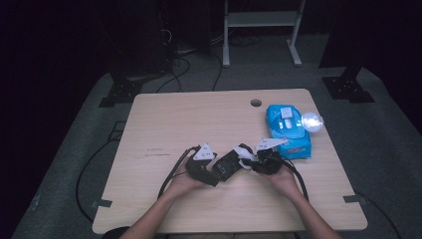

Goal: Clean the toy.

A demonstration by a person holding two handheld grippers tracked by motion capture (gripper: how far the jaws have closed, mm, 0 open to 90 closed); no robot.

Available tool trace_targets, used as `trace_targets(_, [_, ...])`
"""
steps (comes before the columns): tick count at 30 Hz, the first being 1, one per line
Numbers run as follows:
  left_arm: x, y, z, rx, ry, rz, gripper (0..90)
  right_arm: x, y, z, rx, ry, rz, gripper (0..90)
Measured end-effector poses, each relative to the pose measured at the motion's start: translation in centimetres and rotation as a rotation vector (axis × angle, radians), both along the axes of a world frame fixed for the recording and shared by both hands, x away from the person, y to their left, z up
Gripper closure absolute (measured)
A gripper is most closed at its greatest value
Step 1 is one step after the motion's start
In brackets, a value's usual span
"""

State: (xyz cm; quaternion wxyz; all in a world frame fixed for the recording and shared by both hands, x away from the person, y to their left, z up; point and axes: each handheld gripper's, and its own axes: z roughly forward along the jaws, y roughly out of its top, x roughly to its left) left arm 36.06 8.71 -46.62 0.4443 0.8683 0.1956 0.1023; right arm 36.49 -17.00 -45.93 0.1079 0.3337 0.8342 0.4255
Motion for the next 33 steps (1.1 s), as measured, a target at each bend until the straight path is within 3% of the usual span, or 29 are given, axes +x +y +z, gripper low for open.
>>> trace_targets(2, [-0.1, -0.3, -0.2, 0.016, -0.007, -0.001, 12.1, -0.1, 0.0, 0.0, -0.001, -0.004, 0.003, 80.1])
trace_targets(3, [-0.1, -0.5, -0.5, 0.050, -0.016, -0.002, 12.0, -0.3, 0.1, 0.0, -0.003, -0.007, 0.004, 80.2])
trace_targets(8, [0.2, -0.9, -1.0, 0.081, -0.014, 0.011, 11.3, -0.7, 0.3, 0.0, -0.002, -0.001, 0.012, 80.2])
trace_targets(11, [0.2, -0.8, -1.1, 0.104, -0.033, 0.024, 14.3, -1.0, 0.7, 0.0, 0.001, 0.007, 0.032, 80.1])
trace_targets(12, [0.2, -0.6, -1.1, 0.103, -0.042, 0.020, 20.1, -1.0, 0.9, 0.1, 0.005, 0.009, 0.038, 80.2])
trace_targets(13, [0.3, -0.4, -1.2, 0.094, -0.024, 0.016, 21.9, -1.0, 1.0, 0.2, 0.024, 0.026, 0.048, 80.1])
trace_targets(17, [0.3, -0.4, -1.1, 0.101, -0.049, -0.010, 23.3, -1.1, 1.2, 0.5, 0.070, 0.028, 0.059, 80.2])
trace_targets(18, [0.3, -0.4, -1.0, 0.090, -0.044, -0.022, 24.2, -1.2, 1.5, 0.9, 0.104, 0.031, 0.071, 80.2])
trace_targets(20, [0.4, -0.4, -0.9, 0.072, -0.030, -0.041, 24.3, -1.4, 1.9, 1.1, 0.117, 0.033, 0.093, 80.2])
trace_targets(26, [0.5, -0.3, -1.0, 0.072, -0.039, -0.047, 22.1, -1.5, 3.0, 0.4, 0.052, 0.026, 0.114, 76.9])
trace_targets(27, [0.5, -0.3, -1.0, 0.071, -0.037, -0.035, 20.6, -1.5, 2.9, 0.5, 0.048, 0.022, 0.117, 69.0])
trace_targets(31, [0.5, -0.1, -0.9, 0.063, -0.033, -0.014, 17.4, -1.7, 2.6, 1.1, 0.037, 0.007, 0.125, 59.3])
trace_targets(33, [0.6, 0.1, -0.9, 0.063, -0.023, -0.006, 17.2, -2.0, 2.4, 2.0, 0.005, -0.030, 0.125, 52.8])
